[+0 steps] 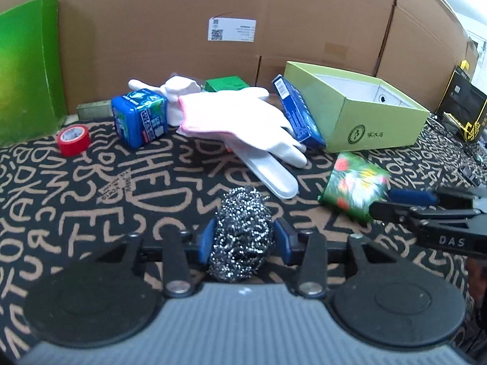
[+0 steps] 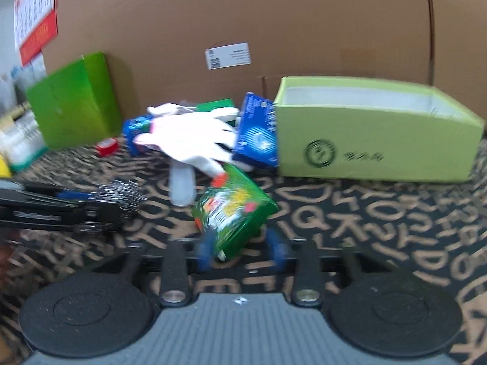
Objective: Organize objects
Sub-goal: 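Grasp the steel wool with the left tool while the right tool grasps the green snack box, then lower the steel wool and green snack box into the shoebox, open both tools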
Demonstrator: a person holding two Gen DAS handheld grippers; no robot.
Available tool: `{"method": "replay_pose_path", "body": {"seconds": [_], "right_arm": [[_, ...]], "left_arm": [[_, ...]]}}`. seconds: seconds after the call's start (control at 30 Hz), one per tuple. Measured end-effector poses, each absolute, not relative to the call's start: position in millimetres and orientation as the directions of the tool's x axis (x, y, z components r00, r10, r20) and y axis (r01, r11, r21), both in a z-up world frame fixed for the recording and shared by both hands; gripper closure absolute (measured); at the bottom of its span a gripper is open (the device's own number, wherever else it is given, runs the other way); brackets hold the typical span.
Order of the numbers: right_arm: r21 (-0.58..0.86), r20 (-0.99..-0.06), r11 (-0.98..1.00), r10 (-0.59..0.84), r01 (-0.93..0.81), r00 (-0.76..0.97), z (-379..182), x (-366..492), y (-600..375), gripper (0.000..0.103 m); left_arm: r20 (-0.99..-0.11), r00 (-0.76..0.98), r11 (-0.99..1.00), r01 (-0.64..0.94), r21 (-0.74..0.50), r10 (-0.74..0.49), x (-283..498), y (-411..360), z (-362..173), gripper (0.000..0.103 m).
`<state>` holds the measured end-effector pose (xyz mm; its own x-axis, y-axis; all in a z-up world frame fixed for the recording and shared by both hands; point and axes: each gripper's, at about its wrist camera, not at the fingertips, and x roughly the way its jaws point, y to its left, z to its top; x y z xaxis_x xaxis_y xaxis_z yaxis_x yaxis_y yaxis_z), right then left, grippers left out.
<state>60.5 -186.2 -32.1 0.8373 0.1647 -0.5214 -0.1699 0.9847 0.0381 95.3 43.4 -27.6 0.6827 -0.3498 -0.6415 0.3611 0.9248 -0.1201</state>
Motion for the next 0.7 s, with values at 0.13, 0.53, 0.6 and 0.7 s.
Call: {"method": "replay_pose_path", "body": {"seconds": [0.13, 0.53, 0.6, 0.7], "right_arm": [[-0.095, -0.479, 0.973, 0.139, -0.209, 0.867, -33, 64, -176, 0.036], [-0.035, -0.577, 0.906, 0.327, -0.422, 0.749, -47, 127, -195, 0.026], [-0.027, -0.575, 0.913, 0.319, -0.407, 0.754, -47, 126, -197, 0.026], [-0.06, -0.569, 0.913, 0.301, -0.403, 0.765, -47, 118, -192, 0.029]], "left_arm": [[-0.634, 0.69, 0.924, 0.369, -0.105, -0.348, 96, 37, -24, 0.051], [-0.635, 0.685, 0.912, 0.404, -0.075, -0.356, 96, 24, -23, 0.051], [-0.641, 0.685, 0.915, 0.397, -0.069, -0.346, 98, 24, -24, 0.05], [-0.657, 0.669, 0.911, 0.408, -0.066, -0.347, 100, 23, -28, 0.051]]}}
